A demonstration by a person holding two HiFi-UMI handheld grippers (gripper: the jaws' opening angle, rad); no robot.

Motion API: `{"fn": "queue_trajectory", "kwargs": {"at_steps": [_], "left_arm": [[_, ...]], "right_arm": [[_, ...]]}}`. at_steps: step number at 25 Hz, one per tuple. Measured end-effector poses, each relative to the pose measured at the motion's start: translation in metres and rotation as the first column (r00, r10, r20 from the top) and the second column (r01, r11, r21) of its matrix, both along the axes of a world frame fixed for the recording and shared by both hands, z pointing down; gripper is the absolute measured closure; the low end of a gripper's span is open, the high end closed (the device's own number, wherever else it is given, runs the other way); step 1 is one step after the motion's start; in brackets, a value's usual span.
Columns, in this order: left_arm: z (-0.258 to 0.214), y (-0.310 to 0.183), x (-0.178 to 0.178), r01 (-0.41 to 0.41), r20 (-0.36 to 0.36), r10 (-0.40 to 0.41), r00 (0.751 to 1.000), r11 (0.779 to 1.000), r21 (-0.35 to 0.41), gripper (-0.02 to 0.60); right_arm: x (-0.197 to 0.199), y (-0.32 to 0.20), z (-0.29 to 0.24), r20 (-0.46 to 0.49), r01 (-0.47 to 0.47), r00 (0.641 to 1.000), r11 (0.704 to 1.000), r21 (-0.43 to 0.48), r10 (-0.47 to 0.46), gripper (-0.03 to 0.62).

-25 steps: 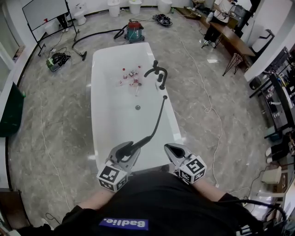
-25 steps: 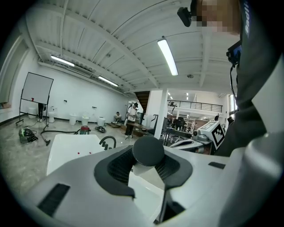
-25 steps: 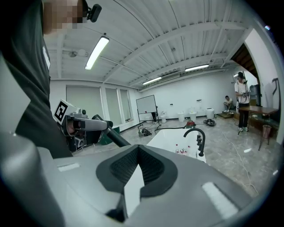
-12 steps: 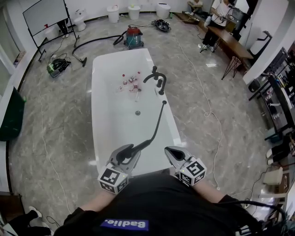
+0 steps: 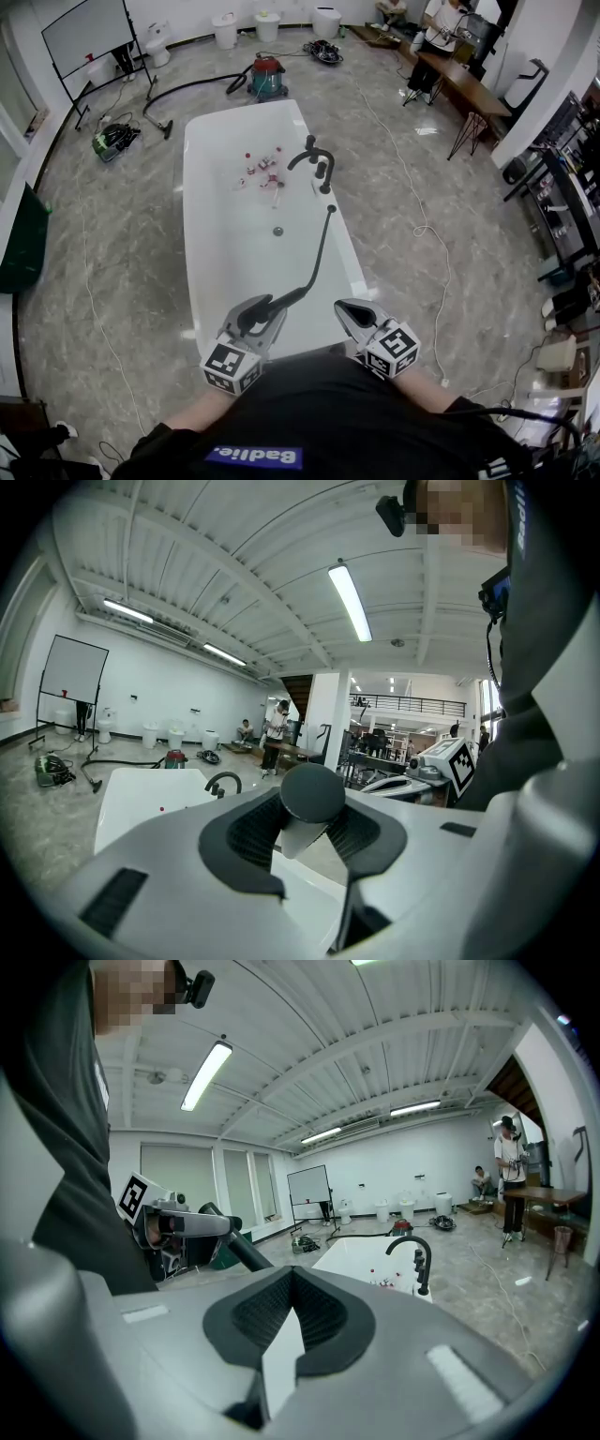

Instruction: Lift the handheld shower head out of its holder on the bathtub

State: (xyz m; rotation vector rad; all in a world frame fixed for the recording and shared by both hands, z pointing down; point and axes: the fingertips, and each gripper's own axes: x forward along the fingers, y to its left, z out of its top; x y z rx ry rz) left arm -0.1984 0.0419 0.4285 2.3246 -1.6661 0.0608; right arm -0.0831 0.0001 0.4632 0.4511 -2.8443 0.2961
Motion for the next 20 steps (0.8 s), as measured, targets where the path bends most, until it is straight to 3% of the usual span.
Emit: {"fn": "queue_trajectory", "kwargs": {"at_steps": [20], "left_arm": [[-0.0022,-0.0021,0.0041,-0.007,-0.004,0.007,1.000,1.000,-0.003,0.448]], "right_arm": [[0.0049,-0.0022,0.0001,-0.005,-0.006,1.000,1.000,-0.011,0.006,0.593]]}}
